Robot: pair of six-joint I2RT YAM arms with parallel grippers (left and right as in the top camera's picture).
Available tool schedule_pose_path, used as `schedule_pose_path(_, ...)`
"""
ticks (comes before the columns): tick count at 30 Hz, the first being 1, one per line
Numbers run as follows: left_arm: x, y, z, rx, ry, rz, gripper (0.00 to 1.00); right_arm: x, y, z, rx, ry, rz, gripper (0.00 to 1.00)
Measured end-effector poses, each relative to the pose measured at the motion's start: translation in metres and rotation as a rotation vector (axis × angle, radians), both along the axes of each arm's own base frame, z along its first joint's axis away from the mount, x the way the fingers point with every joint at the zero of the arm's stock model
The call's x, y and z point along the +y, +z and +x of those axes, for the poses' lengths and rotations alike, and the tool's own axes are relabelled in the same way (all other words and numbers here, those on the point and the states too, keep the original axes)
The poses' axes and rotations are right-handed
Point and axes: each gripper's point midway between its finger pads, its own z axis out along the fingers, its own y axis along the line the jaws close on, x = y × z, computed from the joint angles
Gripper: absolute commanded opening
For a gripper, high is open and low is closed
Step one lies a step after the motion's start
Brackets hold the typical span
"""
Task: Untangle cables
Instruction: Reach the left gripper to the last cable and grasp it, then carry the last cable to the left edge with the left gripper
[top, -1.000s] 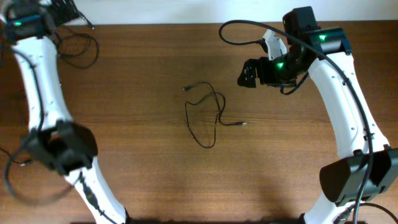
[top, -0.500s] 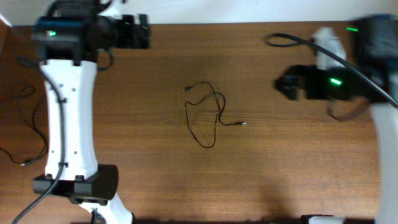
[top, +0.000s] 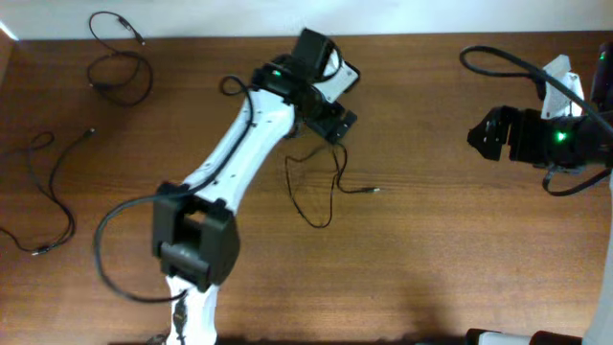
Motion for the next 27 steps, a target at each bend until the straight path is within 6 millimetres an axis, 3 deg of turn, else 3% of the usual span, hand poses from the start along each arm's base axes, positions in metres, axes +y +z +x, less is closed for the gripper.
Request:
schedule_pose_path(4, -0.003, -0.044, 0.003, 0.081, 0.065, 0.016, 0.98, 0.000, -0.004, 0.003, 0.013, 0.000, 0.002, 0.99)
schedule_pose_path(8, 0.001, -0.071, 0.004, 0.130, 0.128, 0.043, 0.93, -0.001, -0.007, 0.005, 0.025, 0.000, 0.004, 0.99)
schedule_pose_path(14, -0.016, -0.114, -0.017, 0.196, 0.113, 0.133, 0.92, -0.001, -0.009, 0.006, 0.030, 0.000, 0.005, 0.99)
schedule_pose_path(17, -0.015, -0.118, -0.020, 0.193, 0.114, 0.158, 0.91, -0.001, -0.009, 0.006, 0.031, 0.000, 0.005, 0.99)
schedule_pose_path(20, -0.016, -0.118, -0.021, 0.188, 0.116, 0.167, 0.84, -0.001, -0.009, 0.006, 0.031, 0.000, 0.005, 0.99)
schedule_pose_path(27, -0.019, -0.130, -0.032, 0.175, 0.047, 0.265, 0.86, -0.001, -0.009, 0.006, 0.031, 0.001, 0.005, 0.99)
